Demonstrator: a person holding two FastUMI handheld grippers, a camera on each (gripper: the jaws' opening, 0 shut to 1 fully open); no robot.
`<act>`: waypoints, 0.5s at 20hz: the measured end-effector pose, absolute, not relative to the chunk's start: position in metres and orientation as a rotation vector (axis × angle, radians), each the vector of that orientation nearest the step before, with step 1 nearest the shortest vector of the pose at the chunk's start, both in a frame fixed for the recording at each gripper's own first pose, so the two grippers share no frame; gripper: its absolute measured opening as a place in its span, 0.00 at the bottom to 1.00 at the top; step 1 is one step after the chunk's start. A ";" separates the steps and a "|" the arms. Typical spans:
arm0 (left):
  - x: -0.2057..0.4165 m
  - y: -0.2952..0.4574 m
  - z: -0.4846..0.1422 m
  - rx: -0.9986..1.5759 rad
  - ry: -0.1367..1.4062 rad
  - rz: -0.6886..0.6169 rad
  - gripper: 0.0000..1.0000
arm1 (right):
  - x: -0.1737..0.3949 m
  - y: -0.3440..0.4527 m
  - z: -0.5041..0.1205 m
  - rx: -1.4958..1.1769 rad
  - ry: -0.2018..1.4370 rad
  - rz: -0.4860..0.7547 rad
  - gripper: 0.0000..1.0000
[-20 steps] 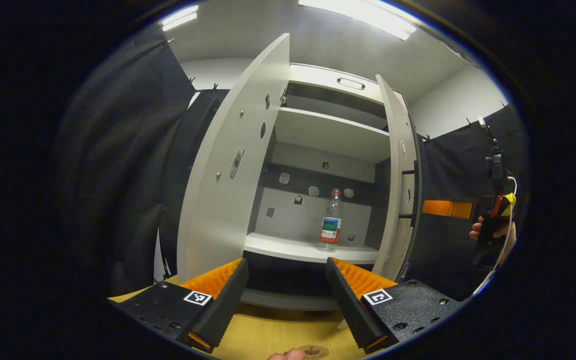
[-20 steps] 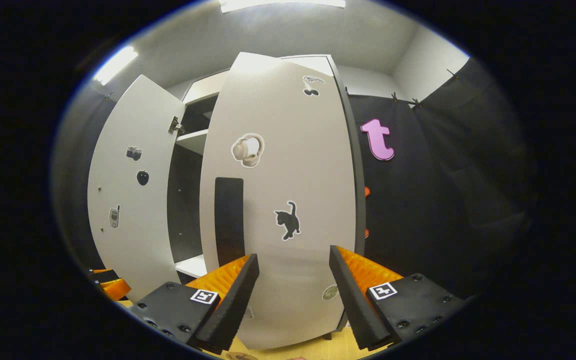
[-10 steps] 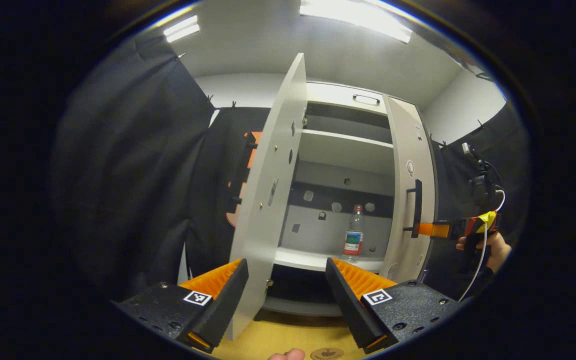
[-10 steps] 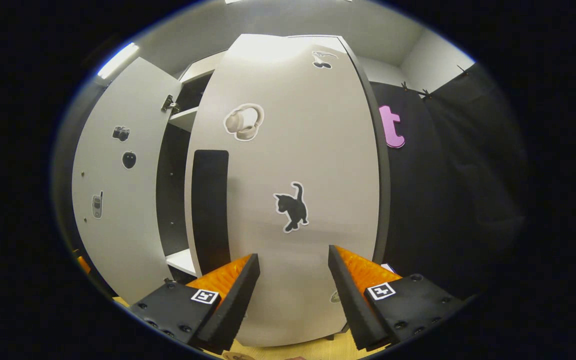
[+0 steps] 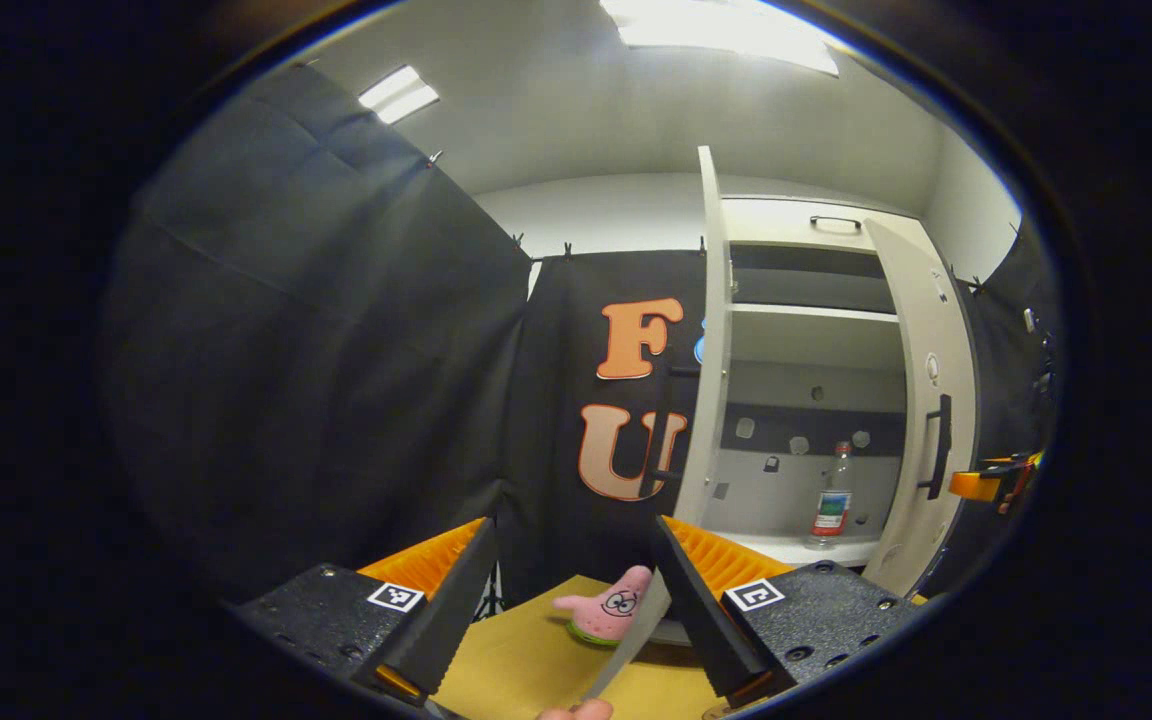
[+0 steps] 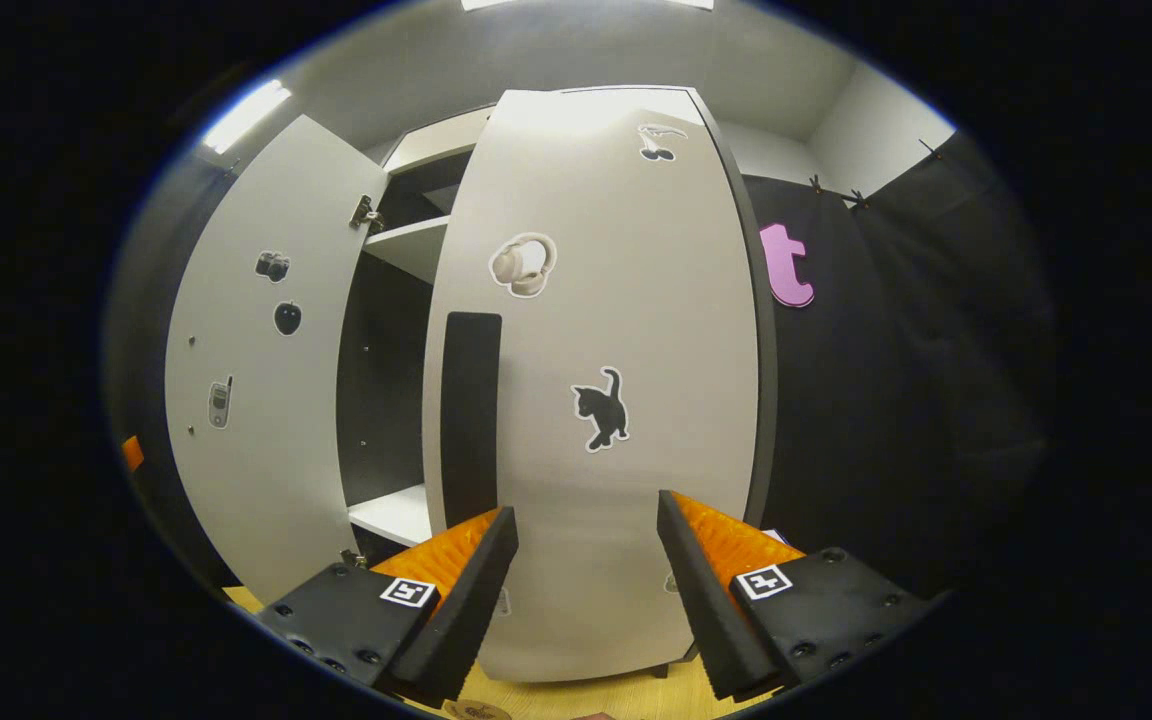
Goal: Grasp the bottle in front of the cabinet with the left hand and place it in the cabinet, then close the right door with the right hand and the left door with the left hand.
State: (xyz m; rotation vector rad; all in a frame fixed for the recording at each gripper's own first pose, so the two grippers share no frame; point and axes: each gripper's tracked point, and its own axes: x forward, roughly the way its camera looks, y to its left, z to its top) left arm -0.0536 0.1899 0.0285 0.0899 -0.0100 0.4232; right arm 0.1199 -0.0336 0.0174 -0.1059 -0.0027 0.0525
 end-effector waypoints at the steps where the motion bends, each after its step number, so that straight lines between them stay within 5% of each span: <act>1: -0.045 0.196 0.030 0.103 0.003 0.419 0.94 | 0.112 -0.035 0.017 -0.098 -0.001 0.049 0.93; 10: 0.049 0.213 0.046 0.099 0.008 0.304 0.94 | 0.048 -0.065 0.011 -0.117 0.028 -0.036 0.93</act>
